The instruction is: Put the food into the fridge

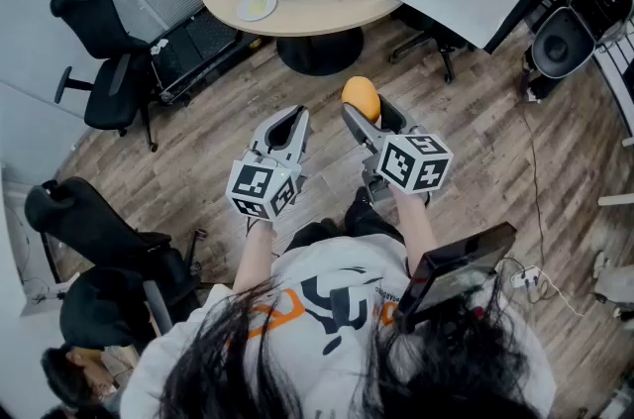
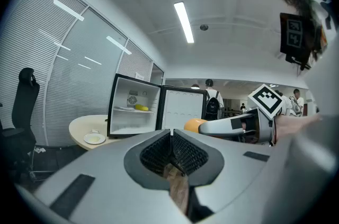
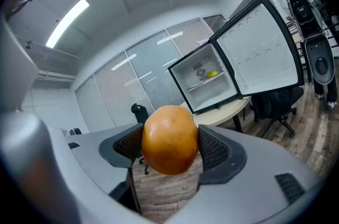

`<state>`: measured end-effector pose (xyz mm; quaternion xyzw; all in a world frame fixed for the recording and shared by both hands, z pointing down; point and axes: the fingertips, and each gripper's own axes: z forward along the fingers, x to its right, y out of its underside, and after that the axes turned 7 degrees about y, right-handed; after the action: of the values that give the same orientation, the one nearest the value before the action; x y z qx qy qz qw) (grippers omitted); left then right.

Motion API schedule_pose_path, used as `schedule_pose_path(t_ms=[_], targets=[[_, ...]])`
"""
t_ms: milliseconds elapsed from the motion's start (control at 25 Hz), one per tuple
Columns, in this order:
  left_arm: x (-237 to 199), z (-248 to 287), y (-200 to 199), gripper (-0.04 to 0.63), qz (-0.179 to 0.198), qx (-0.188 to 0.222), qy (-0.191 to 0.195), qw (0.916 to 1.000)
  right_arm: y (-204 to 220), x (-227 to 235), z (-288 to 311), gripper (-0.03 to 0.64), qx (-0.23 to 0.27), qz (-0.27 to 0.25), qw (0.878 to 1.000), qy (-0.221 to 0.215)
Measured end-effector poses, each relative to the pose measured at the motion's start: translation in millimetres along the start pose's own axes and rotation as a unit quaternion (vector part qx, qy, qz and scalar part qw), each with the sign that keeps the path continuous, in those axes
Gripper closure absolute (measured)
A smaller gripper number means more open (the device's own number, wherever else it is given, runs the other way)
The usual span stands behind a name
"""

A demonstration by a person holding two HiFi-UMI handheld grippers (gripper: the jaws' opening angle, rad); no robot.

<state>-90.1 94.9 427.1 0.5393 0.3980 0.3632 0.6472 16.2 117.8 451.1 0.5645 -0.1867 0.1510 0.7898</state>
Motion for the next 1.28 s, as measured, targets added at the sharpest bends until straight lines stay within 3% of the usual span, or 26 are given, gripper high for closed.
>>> schedule_pose_path(t_ms=[560, 1280], targets=[[-5.8, 41.4, 5.3, 0.571, 0.004, -0.017, -0.001, 0.9998, -21.8, 29.2, 17.5, 0.284, 0.008, -0.001, 1.000, -0.008], [-25.0, 138.1, -4.1, 0.571, 0.007, -0.016, -0.015, 0.9997, -69.1, 100.0, 76.1, 0.284, -0.012, 0.006, 1.000, -0.026]])
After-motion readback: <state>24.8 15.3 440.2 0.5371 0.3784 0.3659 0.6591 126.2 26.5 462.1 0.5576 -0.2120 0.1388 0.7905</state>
